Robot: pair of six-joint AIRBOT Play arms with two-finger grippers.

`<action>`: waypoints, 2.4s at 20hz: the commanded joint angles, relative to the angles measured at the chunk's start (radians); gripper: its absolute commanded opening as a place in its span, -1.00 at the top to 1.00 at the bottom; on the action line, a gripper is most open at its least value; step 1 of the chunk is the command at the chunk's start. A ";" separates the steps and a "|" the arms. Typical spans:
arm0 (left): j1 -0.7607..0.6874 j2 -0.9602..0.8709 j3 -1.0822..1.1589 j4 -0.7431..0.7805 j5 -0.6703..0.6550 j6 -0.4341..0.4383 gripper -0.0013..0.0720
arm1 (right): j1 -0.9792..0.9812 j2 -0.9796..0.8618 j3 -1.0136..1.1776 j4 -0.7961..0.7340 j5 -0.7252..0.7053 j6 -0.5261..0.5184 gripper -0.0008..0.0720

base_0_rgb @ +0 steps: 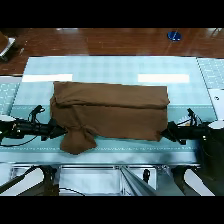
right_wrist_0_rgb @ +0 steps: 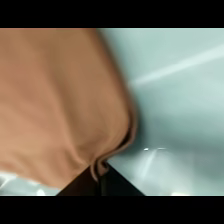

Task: Fold the shirts.

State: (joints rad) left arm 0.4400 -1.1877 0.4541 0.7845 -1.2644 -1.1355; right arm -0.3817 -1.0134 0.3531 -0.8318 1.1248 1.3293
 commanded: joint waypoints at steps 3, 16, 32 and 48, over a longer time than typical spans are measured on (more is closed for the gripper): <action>0.024 0.005 0.169 -0.202 -0.034 0.027 0.91 | 0.003 -0.019 0.201 0.043 0.056 -0.072 0.92; -0.204 -0.440 0.760 -0.321 0.155 -0.109 0.92 | 0.003 -0.426 0.669 0.255 -0.042 -0.106 0.92; 0.005 -0.489 1.017 -0.186 -0.159 -0.186 -0.43 | -0.199 -0.502 0.850 0.121 0.157 -0.103 -0.17; -0.391 0.129 0.373 -0.143 0.384 0.006 -0.42 | 0.023 -0.656 0.702 0.158 -0.074 -0.069 -0.17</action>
State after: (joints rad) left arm 0.1097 -1.0733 0.8452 0.6731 -0.9600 -1.1378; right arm -0.4305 -1.6131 1.0145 -0.6899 0.9981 1.2789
